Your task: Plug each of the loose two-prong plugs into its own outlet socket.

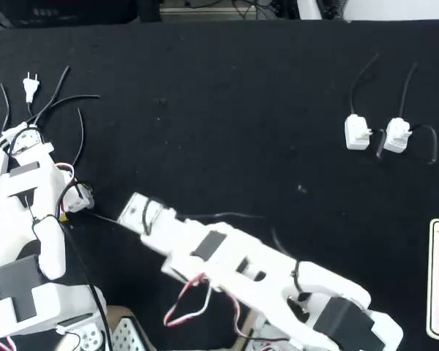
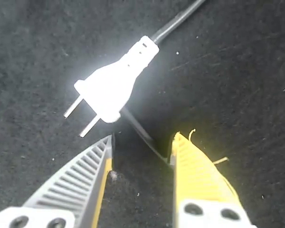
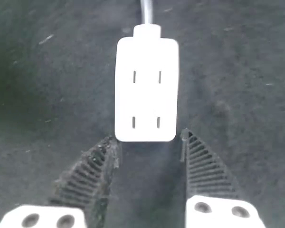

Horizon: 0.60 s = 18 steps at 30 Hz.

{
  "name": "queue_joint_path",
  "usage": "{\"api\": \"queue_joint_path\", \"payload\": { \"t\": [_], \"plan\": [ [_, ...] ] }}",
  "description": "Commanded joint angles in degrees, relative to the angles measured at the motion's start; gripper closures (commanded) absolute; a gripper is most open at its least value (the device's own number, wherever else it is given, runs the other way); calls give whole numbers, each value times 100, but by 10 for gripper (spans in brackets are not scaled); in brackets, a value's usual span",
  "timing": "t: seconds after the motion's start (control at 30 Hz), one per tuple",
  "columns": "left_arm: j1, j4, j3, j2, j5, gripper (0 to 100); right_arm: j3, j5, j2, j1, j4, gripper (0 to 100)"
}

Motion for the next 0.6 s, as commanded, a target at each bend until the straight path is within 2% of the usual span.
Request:
{"api": "queue_joint_path", "payload": {
  "t": [0.0, 0.37, 0.57],
  "plan": [
    [-66, -35, -119, -9, 62, 801, -330, 70, 22, 264, -158, 801],
    [-66, 44, -119, -9, 53, 801, -330, 35, 22, 1046, -730, 801],
    [-66, 44, -119, -9, 53, 801, -330, 44, 31, 1081, -730, 801]
  ]
}}
